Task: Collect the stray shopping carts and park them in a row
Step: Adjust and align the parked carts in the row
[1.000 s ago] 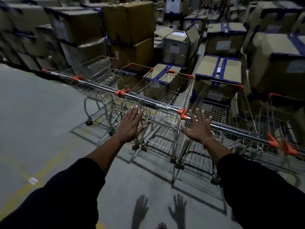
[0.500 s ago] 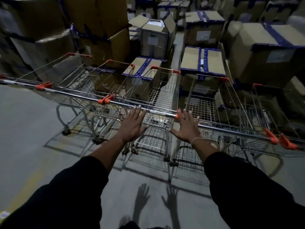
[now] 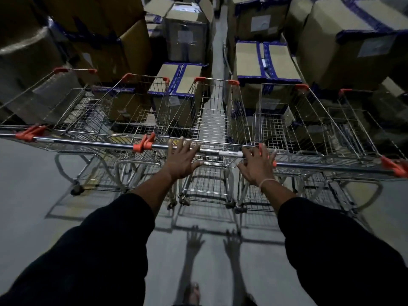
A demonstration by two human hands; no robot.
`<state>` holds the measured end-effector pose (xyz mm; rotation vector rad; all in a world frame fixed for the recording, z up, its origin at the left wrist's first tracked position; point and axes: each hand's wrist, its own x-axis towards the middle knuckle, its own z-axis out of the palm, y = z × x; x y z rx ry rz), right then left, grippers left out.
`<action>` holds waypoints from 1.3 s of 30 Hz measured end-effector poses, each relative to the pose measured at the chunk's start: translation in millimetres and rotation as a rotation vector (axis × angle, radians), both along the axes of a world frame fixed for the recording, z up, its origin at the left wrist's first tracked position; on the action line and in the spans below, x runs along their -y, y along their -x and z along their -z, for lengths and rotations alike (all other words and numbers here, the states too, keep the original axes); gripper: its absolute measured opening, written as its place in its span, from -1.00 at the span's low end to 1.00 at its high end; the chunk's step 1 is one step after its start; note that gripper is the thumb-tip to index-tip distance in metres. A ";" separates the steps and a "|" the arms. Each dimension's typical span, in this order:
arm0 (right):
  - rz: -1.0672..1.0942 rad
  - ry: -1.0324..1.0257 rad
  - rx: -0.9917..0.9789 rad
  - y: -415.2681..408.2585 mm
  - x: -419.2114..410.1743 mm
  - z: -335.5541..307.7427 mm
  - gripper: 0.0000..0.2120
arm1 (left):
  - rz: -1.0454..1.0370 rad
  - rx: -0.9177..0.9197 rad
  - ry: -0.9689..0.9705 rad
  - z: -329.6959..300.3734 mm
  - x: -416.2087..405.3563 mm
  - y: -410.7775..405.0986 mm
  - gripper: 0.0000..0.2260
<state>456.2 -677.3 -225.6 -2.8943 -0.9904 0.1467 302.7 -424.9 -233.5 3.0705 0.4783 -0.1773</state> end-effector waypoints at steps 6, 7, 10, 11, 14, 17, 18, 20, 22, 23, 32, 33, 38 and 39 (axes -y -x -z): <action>0.068 -0.099 -0.041 -3.2 -12.6 9.0 -0.60 | -0.145 -0.049 -0.010 -4.8 -35.3 7.3 -0.47; 0.079 -0.099 -0.039 -3.8 -13.6 10.0 -0.61 | -0.153 -0.043 0.007 -4.9 -38.0 7.9 -0.51; 0.106 -0.095 -0.035 -5.5 -16.2 12.8 -0.65 | -0.165 -0.010 0.084 -5.4 -40.8 8.2 -0.64; 0.110 -0.093 -0.036 -5.5 -17.0 13.3 -0.66 | -0.169 0.002 0.107 -5.3 -40.7 8.2 -0.67; 0.120 -0.086 -0.038 -5.3 -17.8 14.9 -0.67 | -0.171 0.041 0.125 -4.6 -37.7 8.7 -0.69; 0.122 -0.086 -0.034 -3.6 -16.4 15.9 -0.68 | -0.174 0.057 0.128 -2.9 -36.2 9.4 -0.68; 0.122 -0.095 -0.031 -2.3 -16.1 15.9 -0.68 | -0.177 0.057 0.125 -2.5 -36.3 9.7 -0.68; 0.123 -0.111 -0.028 0.1 -14.5 15.8 -0.68 | -0.177 0.060 0.110 -1.8 -36.0 11.2 -0.68; 0.122 -0.114 -0.022 2.6 -12.2 15.7 -0.68 | -0.174 0.065 0.096 -0.6 -34.5 13.8 -0.67; 0.119 -0.113 -0.017 3.6 -11.4 16.6 -0.68 | -0.176 0.067 0.091 0.1 -33.6 15.3 -0.66; 0.111 -0.116 -0.023 6.9 -8.7 15.3 -0.71 | -0.184 0.076 0.096 6.2 -34.5 18.2 -0.58; 0.109 -0.116 -0.023 7.5 -8.0 16.8 -0.71 | -0.183 0.079 0.096 6.4 -34.2 19.3 -0.57; 0.089 -0.101 -0.026 6.1 -6.1 16.5 -0.67 | -0.178 0.086 0.081 4.9 -34.0 22.4 -0.56; 0.087 -0.097 -0.027 6.3 -6.3 15.1 -0.67 | -0.177 0.085 0.085 5.0 -34.0 22.2 -0.57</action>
